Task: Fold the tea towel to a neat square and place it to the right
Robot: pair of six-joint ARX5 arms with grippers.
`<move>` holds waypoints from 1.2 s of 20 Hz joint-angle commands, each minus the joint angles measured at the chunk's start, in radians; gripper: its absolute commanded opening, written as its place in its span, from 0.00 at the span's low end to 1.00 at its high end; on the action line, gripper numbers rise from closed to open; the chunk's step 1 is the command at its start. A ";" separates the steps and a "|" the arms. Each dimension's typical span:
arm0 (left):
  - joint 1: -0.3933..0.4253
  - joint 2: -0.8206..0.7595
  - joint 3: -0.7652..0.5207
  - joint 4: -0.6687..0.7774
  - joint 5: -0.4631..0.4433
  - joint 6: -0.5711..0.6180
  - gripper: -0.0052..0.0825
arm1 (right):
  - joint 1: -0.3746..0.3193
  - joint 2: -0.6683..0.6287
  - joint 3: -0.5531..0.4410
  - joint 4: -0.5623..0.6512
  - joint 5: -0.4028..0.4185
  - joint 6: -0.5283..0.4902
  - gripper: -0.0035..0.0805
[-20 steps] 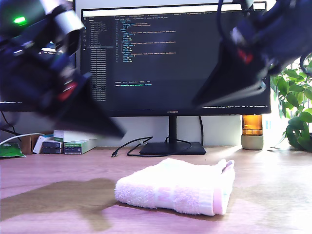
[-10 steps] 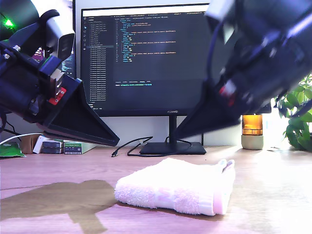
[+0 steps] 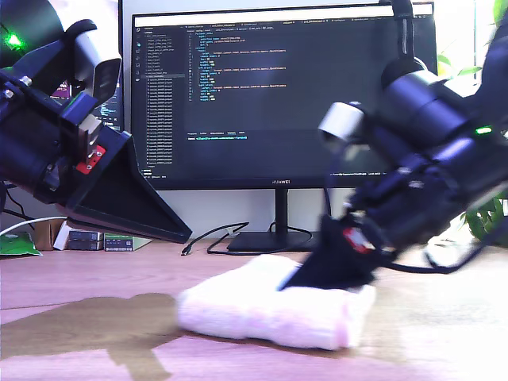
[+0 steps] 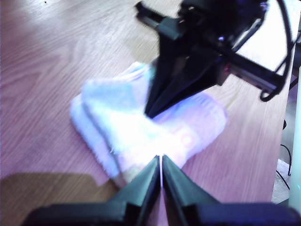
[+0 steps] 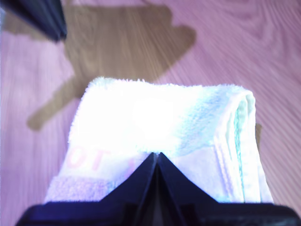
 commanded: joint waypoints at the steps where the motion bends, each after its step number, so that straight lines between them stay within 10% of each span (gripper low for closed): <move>1: 0.001 -0.009 -0.008 -0.003 0.001 -0.005 0.04 | 0.014 0.068 -0.015 -0.013 -0.012 0.001 0.03; 10: 0.002 -0.009 -0.008 -0.068 -0.111 -0.005 0.04 | 0.071 0.074 -0.016 -0.026 0.520 0.466 0.03; 15: 0.002 -0.009 -0.008 -0.070 -0.141 -0.005 0.04 | 0.070 -0.016 -0.016 -0.231 0.843 0.762 0.03; 24: 0.036 -0.009 -0.008 -0.057 -0.149 -0.004 0.04 | 0.068 -0.158 -0.018 -0.676 0.956 0.935 0.03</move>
